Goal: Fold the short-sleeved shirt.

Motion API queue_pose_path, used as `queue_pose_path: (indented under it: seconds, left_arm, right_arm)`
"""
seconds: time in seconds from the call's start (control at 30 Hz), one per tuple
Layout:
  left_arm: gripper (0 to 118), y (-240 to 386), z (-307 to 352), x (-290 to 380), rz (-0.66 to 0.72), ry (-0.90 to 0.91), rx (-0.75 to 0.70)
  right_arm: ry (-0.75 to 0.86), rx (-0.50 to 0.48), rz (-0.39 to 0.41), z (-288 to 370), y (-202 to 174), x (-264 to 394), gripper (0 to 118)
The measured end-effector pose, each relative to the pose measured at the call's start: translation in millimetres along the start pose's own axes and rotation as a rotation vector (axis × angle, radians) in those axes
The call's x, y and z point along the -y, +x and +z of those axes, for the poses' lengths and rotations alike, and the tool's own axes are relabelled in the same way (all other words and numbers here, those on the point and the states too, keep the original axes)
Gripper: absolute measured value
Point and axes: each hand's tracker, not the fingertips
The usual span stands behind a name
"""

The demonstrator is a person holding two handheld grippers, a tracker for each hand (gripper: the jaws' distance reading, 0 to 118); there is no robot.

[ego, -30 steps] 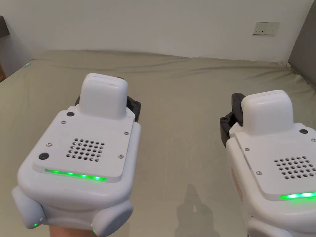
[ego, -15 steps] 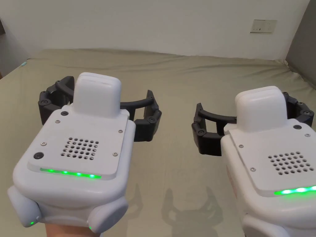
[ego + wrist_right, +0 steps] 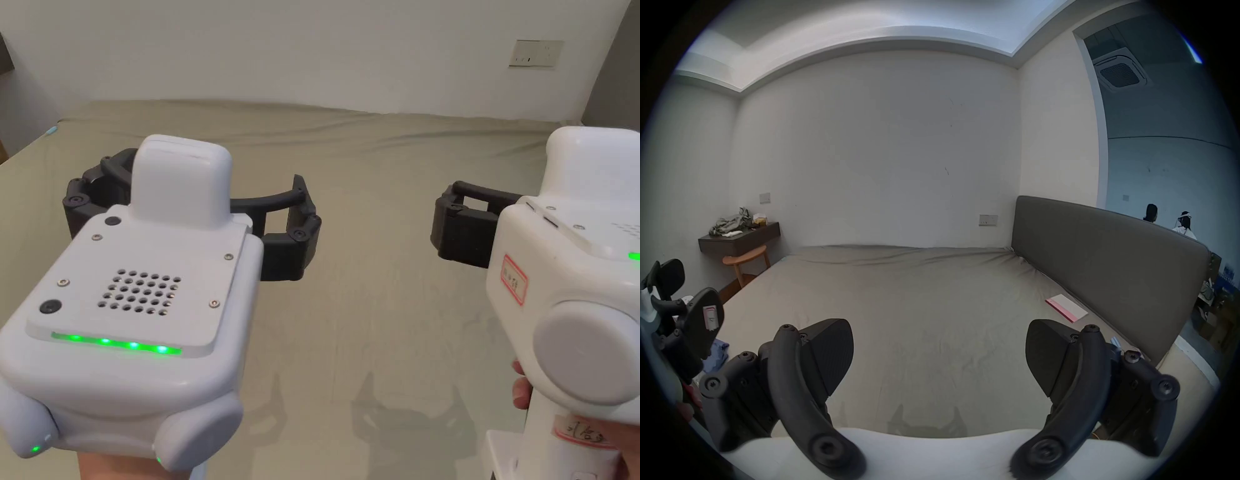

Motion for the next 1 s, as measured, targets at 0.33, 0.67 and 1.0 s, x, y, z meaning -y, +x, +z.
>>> queue_pose_path:
  seconds: [0.33,0.67,1.0]
  left_arm:
    - [118,4,1,-1,-0.011,-0.001,0.005]
    - [118,4,3,0,-0.01,0.002,-0.001]
    - [118,4,3,3,-0.015,-0.006,-0.006]
  right_arm:
    - [0.02,0.001,0.028,5,-4,3,110]
    - [-0.013,-0.032,0.034,1,-6,9,110]
    - [-0.023,-0.038,0.099,-7,-18,21,111]
